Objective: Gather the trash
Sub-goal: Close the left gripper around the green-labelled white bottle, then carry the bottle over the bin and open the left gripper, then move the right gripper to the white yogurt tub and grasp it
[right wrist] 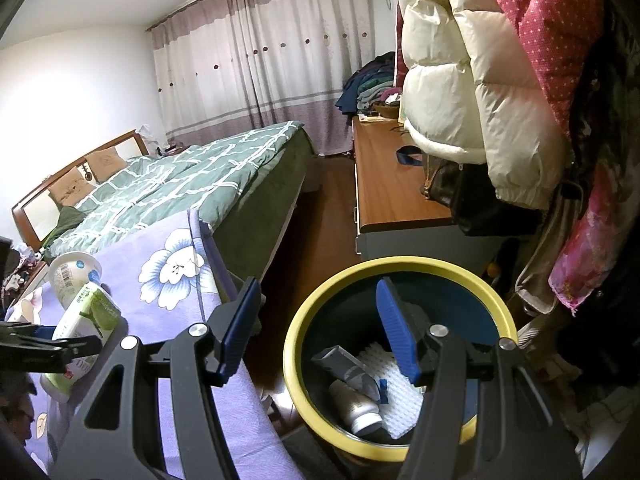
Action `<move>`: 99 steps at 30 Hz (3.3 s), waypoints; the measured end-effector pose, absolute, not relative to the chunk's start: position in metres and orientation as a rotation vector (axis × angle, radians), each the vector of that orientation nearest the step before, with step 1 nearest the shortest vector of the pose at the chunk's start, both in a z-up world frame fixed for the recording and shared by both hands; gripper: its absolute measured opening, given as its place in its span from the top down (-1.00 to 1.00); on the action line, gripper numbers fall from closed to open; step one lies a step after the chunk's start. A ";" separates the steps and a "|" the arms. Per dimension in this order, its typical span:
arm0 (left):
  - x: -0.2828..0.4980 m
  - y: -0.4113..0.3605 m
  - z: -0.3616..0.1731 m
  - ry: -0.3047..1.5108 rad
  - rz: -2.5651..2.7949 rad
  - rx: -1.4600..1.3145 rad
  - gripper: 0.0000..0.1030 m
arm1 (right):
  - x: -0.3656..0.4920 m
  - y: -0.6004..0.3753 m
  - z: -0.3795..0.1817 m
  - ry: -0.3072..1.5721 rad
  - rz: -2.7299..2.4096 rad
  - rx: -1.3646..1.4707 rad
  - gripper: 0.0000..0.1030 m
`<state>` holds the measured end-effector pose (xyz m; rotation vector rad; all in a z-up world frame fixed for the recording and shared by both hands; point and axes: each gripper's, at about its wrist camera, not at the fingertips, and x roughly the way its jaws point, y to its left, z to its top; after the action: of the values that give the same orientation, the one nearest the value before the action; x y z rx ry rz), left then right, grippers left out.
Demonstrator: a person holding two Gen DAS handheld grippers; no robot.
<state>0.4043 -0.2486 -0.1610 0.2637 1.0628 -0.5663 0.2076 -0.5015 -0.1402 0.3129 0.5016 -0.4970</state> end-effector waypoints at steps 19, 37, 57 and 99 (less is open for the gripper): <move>0.374 -0.262 -0.151 1.035 -0.618 0.297 -0.07 | 0.197 -0.513 -0.140 0.467 -0.472 0.364 -0.11; 0.305 -0.352 -0.101 0.930 -0.820 0.322 -0.01 | 0.104 -0.554 -0.121 0.430 -0.511 0.346 -0.12; 0.278 -0.517 -0.106 0.917 -0.986 0.374 0.00 | 0.054 -0.626 -0.143 0.459 -0.659 0.400 -0.12; 0.318 0.066 -0.141 0.682 0.027 -0.097 -0.84 | 0.291 -0.374 -0.099 0.607 0.010 0.146 -0.29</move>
<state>0.3184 0.0659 -0.1412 -0.0966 0.6815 0.0274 0.2910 -0.3736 -0.0990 0.1461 0.6071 0.0102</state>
